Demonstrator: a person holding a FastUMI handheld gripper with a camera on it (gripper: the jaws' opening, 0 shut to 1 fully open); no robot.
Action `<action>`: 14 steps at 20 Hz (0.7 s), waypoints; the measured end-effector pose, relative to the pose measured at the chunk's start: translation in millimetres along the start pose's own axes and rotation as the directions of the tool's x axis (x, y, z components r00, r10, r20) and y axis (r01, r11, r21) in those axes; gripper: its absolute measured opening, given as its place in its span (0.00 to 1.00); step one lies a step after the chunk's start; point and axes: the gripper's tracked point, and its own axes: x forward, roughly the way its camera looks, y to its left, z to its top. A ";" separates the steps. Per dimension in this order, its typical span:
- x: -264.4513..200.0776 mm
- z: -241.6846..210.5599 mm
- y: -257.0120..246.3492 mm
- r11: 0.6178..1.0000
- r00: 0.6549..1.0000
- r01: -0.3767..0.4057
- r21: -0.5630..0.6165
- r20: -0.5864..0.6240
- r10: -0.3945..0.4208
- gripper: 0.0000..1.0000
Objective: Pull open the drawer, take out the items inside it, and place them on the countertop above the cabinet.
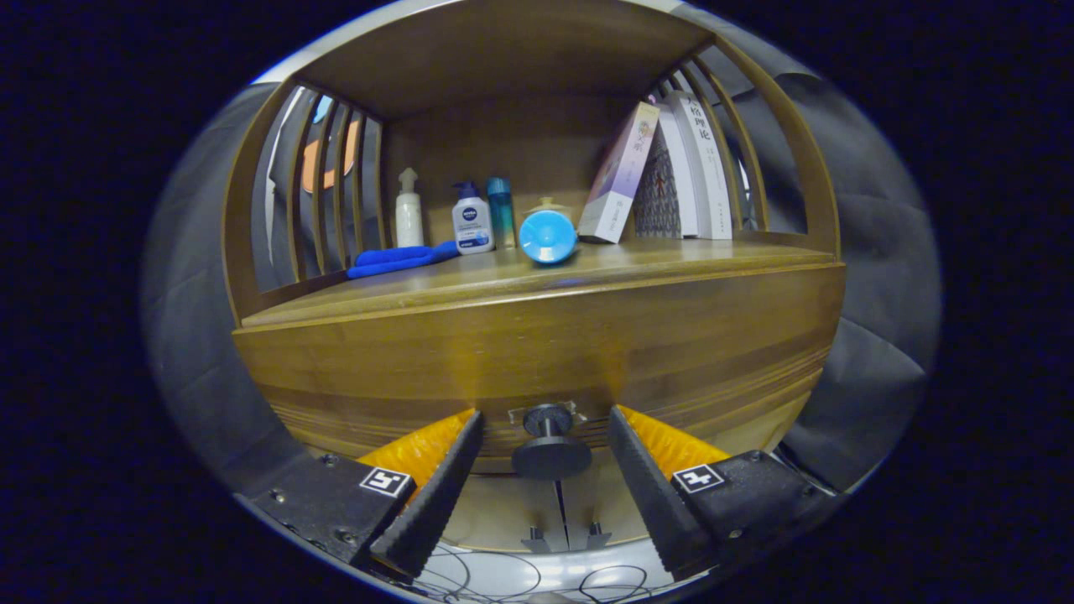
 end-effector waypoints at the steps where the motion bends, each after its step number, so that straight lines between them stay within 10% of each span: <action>1: -0.5 0.0 -0.6 1.000 1.000 -0.001 -0.003 -0.002 0.001 0.99; 14: -178.4 22.4 -8.0 0.999 0.986 -0.047 -0.017 0.158 0.049 0.99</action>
